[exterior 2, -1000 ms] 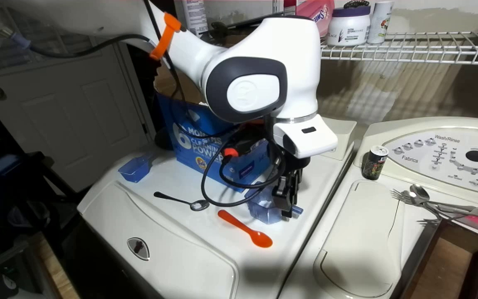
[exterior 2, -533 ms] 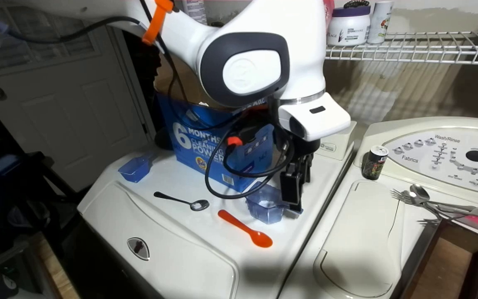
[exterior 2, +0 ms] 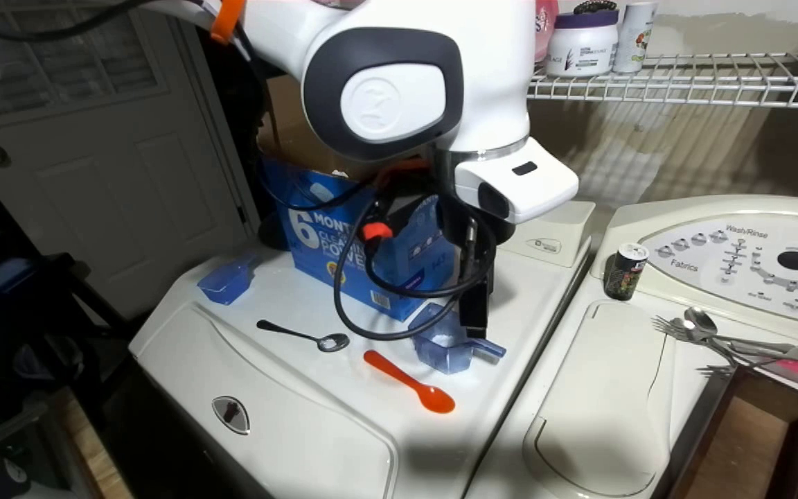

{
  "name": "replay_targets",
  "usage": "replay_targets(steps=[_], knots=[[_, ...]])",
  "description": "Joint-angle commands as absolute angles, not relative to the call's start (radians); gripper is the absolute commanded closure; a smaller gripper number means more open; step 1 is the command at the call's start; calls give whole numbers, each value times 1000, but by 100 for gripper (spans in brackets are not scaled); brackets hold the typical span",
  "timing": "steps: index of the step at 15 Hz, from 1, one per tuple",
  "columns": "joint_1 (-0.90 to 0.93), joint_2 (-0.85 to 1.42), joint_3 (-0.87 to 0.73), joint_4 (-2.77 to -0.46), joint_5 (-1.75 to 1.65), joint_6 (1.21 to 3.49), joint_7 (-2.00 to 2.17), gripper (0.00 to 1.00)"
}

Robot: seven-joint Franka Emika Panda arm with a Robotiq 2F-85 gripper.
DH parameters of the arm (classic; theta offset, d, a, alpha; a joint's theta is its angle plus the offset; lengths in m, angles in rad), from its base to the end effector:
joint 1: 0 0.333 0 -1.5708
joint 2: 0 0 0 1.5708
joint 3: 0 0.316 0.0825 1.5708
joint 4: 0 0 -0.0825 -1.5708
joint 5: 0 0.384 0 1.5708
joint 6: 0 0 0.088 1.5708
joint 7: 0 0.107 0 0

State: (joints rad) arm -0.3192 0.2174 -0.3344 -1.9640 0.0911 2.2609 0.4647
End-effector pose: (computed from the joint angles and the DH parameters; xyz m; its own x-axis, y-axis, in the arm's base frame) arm 0.4875 -0.3607 0.3784 0.3940 -0.9155 0.0809 -0.9161 -0.3983 -0.0456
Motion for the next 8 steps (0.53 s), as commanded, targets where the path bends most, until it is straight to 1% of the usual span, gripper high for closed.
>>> replay_targets(steps=[1, 8], knots=[[-307, 180, -331, -2026, 79, 2264, 403, 0], [-293, 164, -332, -2086, 66, 2312, 359, 0]])
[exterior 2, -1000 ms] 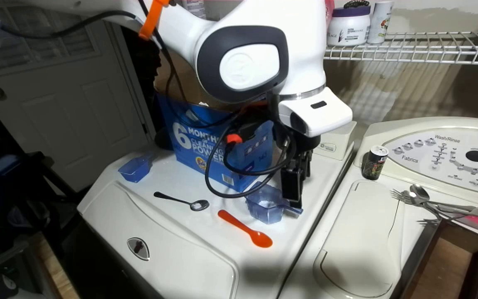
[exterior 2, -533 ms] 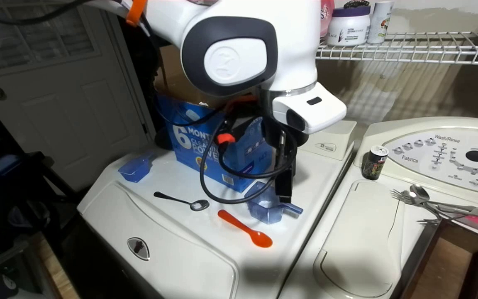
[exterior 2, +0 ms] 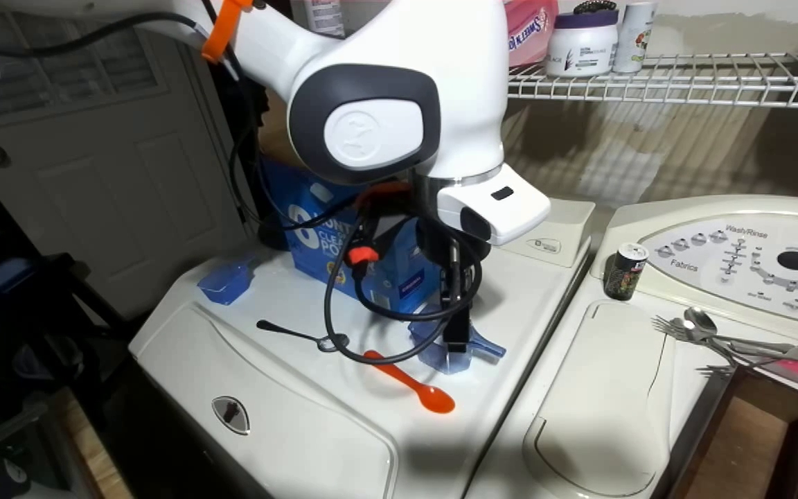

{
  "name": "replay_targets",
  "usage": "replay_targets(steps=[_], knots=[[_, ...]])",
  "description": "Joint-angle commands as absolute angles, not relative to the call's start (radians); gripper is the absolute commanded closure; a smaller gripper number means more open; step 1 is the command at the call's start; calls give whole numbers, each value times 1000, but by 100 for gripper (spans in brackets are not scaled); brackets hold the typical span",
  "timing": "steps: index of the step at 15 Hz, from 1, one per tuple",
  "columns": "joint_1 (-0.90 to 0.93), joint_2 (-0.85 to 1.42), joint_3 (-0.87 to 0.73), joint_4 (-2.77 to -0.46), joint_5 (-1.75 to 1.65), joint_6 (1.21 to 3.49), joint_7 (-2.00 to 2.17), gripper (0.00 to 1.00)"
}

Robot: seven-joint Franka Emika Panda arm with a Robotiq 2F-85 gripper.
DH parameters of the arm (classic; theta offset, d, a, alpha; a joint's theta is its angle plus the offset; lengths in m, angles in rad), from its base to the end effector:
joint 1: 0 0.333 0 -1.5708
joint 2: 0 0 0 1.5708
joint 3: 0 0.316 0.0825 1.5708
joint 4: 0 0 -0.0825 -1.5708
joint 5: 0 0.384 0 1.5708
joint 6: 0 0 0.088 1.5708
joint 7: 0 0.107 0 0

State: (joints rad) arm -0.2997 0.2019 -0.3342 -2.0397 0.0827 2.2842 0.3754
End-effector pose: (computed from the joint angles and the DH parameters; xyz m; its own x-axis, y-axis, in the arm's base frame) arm 0.4784 -0.3429 0.3551 0.4933 -0.8683 0.0515 -0.8688 -0.4948 -0.0198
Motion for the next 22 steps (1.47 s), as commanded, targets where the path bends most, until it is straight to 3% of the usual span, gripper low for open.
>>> replay_targets(steps=[1, 9, 10, 11, 14, 15, 16, 17, 19, 22], knots=[[-292, 164, -333, -2088, 61, 2315, 357, 0], [-292, 167, -345, -2129, -17, 2327, 340, 0], [-293, 170, -345, -2135, -20, 2334, 340, 4], [-294, 172, -344, -2140, -19, 2341, 341, 26], [-297, 183, -340, -2151, 13, 2366, 352, 37], [-297, 187, -339, -2151, 18, 2371, 356, 15], [-295, 190, -340, -2154, 16, 2380, 365, 10], [-294, 195, -341, -2155, 14, 2385, 370, 42], [-293, 201, -343, -2157, 11, 2391, 382, 50], [-294, 213, -344, -2149, 19, 2396, 402, 73]])
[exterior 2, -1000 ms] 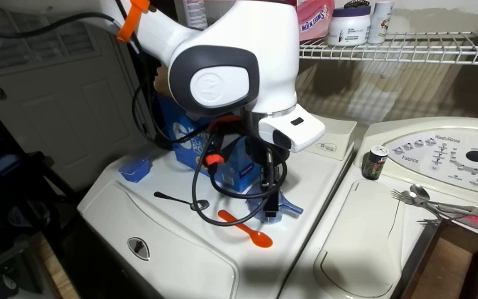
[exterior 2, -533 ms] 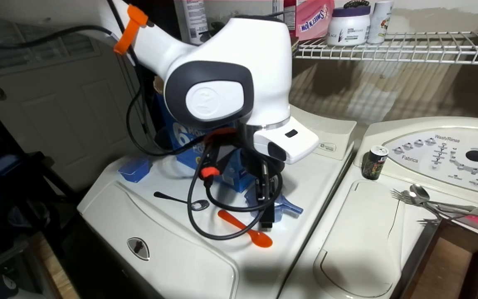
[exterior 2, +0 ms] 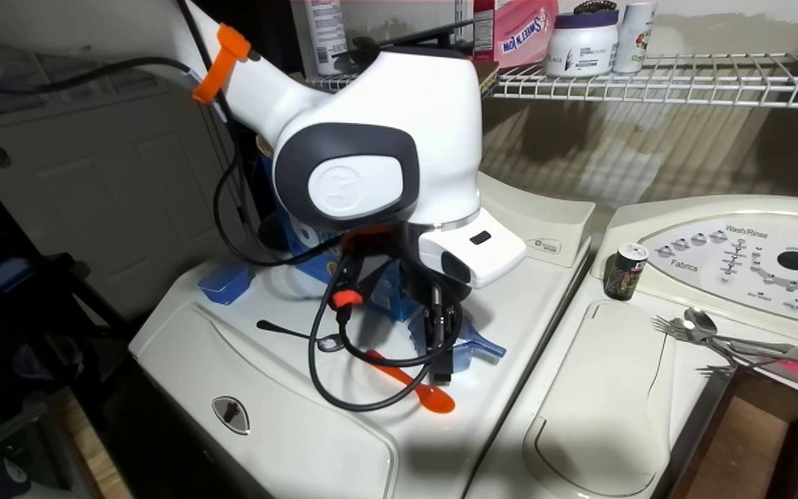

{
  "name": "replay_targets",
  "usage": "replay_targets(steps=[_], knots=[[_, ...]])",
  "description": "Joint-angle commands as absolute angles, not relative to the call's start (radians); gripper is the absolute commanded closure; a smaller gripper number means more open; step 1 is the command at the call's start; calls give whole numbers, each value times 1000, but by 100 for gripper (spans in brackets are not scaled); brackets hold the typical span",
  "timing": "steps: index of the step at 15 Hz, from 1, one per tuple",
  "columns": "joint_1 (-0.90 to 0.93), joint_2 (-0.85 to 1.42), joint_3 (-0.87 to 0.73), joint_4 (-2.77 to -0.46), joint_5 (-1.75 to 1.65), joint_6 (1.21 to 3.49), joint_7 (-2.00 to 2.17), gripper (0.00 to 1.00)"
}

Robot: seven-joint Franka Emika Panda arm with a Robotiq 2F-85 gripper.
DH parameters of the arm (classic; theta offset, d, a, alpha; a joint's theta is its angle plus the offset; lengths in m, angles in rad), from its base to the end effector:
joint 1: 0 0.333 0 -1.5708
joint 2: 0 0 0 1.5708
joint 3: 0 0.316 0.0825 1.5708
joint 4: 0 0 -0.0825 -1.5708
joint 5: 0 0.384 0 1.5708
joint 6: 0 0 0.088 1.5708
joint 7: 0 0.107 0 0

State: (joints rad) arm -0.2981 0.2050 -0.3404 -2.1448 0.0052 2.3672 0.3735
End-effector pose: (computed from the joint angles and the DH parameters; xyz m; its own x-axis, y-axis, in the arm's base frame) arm 0.4564 -0.3355 0.3156 0.5339 -0.8441 0.0505 -0.8454 -0.5318 0.0492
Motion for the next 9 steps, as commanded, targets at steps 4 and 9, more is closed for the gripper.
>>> replay_targets(steps=[4, 9], knots=[[-293, 223, -346, -2142, 32, 2416, 447, 98], [-291, 224, -355, -2130, 17, 2446, 496, 99]])
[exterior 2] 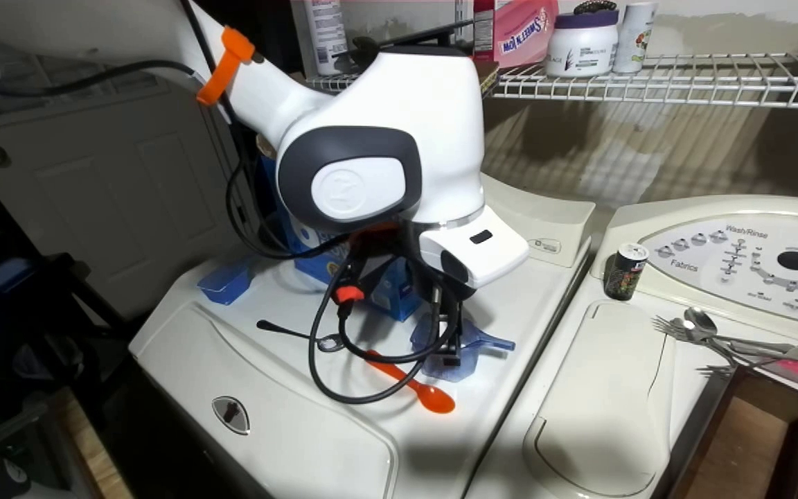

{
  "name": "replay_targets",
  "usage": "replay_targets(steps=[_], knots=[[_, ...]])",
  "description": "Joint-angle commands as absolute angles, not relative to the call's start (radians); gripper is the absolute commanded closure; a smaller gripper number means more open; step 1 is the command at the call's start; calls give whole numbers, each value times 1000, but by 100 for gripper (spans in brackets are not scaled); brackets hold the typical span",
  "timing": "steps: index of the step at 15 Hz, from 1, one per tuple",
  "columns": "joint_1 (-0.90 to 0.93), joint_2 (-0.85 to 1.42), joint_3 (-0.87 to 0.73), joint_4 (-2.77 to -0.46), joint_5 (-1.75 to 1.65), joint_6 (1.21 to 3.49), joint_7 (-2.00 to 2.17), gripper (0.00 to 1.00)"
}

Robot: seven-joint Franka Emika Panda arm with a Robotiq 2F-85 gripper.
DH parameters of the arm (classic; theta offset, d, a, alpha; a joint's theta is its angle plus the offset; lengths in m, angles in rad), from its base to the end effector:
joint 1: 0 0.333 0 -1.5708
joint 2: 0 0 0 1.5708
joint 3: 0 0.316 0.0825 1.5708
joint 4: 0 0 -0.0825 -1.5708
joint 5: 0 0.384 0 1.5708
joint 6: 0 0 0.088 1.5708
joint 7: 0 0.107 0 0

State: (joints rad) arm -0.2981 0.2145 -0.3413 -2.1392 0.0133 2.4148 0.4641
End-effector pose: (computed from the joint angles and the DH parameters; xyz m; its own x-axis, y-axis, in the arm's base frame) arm 0.4615 -0.3393 0.3173 0.4496 -0.8883 0.0934 -0.8929 -0.4496 0.0223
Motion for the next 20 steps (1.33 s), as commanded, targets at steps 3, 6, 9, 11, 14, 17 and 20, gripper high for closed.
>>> replay_targets(steps=[3, 6, 9, 11, 14, 17, 20], knots=[[-279, 186, -376, -2146, -50, 2500, 506, 99], [-263, 145, -400, -2169, -150, 2571, 529, 99], [-243, 98, -415, -2195, -289, 2608, 559, 99], [-232, 69, -414, -2205, -395, 2601, 585, 99], [-225, 26, -398, -2230, -570, 2579, 648, 99], [-227, -14, -372, -2260, -761, 2546, 757, 99], [-237, -58, -335, -2297, -912, 2495, 864, 99]])
